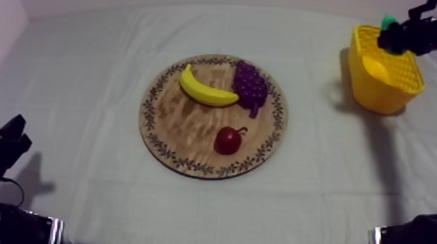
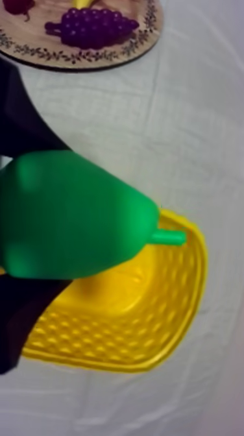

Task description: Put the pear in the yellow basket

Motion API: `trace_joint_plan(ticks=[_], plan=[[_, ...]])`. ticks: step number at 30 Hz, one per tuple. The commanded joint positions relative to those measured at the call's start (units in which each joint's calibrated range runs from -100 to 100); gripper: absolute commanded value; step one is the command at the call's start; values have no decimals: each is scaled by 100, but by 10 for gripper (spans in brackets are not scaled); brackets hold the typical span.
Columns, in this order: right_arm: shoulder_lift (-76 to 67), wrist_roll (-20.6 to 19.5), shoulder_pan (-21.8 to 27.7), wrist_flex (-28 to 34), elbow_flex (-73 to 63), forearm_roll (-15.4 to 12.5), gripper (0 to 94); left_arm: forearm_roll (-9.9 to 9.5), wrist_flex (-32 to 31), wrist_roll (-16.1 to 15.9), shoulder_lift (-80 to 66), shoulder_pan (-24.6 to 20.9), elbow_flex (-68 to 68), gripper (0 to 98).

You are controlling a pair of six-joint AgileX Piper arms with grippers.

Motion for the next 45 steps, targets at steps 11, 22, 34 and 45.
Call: trace_joint_plan(ticks=[11,22,34,45], plan=[[1052,-389,240,-534,-126,199,408,-1,1,-1,-2,0,-5,1],[810,-438,265,-454,14,289,661,-1,1,-1,-2,0,-5,1],[-1291,-331,235,-283,682,11,478,-1,1,-1,-2,0,-5,1],[-4030,-315,14,-217,2309,-62,73,-1,1,-1,-2,0,-5,1]])
